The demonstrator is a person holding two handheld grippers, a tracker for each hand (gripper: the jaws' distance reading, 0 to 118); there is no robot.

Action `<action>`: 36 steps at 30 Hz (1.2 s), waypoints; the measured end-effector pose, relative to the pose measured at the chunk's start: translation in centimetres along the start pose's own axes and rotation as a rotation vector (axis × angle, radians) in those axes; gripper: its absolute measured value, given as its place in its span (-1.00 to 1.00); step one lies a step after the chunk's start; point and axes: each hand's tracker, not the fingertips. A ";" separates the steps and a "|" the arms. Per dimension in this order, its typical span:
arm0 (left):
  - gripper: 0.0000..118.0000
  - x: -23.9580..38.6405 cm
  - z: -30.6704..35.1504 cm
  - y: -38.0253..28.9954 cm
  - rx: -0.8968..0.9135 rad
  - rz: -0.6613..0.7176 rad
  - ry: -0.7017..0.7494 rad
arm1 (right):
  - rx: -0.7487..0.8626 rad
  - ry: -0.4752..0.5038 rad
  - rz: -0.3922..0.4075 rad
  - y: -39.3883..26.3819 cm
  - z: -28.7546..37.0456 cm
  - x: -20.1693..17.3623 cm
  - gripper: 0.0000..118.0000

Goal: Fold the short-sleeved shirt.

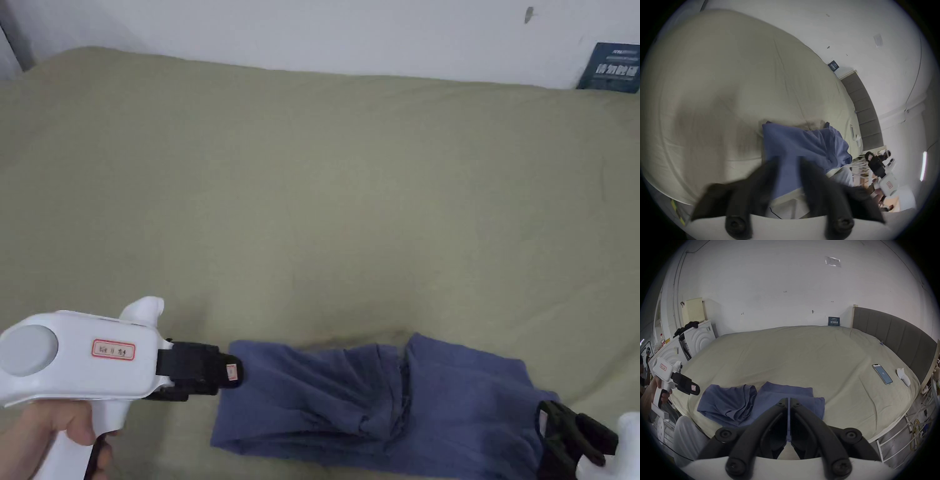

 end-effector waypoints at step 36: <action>-0.75 6.2 9.3 1.9 0.077 -0.169 0.310 | 0.051 0.051 -0.010 1.0 0.9 0.2 -0.90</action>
